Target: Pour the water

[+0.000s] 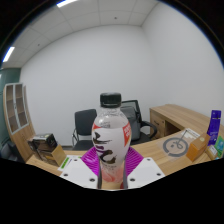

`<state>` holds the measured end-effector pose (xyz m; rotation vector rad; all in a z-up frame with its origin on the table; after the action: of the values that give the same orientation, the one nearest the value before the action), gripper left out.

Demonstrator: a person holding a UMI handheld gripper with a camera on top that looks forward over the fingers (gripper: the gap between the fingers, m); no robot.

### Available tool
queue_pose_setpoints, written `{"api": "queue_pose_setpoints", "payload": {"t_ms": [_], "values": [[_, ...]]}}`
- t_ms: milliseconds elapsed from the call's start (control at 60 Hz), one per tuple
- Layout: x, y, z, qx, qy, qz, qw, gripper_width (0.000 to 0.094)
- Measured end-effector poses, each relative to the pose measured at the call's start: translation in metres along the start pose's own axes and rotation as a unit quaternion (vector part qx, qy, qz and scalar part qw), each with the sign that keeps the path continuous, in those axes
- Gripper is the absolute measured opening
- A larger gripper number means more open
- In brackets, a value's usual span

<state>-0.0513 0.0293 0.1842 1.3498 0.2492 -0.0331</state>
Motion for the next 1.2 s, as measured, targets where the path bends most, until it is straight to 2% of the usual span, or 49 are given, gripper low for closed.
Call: {"api": "queue_pose_setpoints", "payload": {"t_ms": [333, 350, 467, 633, 717, 767, 833, 917, 1200], "values": [[0.051, -0.088, -0.014, -0.065, -0.023, 0.039, 0.997, 0.0296], [0.050, -0.084, -0.014, -0.052, -0.018, 0.042, 0.998, 0.0293], [0.050, -0.086, -0.012, -0.050, -0.021, 0.052, 0.997, 0.0330], [0.048, -0.086, -0.010, -0.068, -0.033, 0.065, 0.995, 0.0557], [0.044, -0.085, -0.002, -0.087, -0.036, 0.062, 0.994, 0.0879], [0.040, -0.080, 0.008, -0.089, -0.039, 0.059, 0.993, 0.0838], [0.034, -0.071, 0.028, -0.089, -0.046, 0.055, 0.993, 0.0868], [0.022, -0.061, 0.064, -0.099, -0.052, 0.043, 0.993, 0.0861], [-0.053, -0.057, 0.252, -0.155, -0.070, 0.023, 0.985, 0.0862]]}}
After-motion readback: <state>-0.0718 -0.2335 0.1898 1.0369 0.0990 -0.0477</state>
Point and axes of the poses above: the point between the fingertips, and its own axes, seen from behind it with the camera up: x to the right, y up, z backward, against the way the camera looks, the point moved 4 cm from there along z, backward, against the way the camera looks, and after that the axes turned 8 degrees about y, right-handed, at the moved point
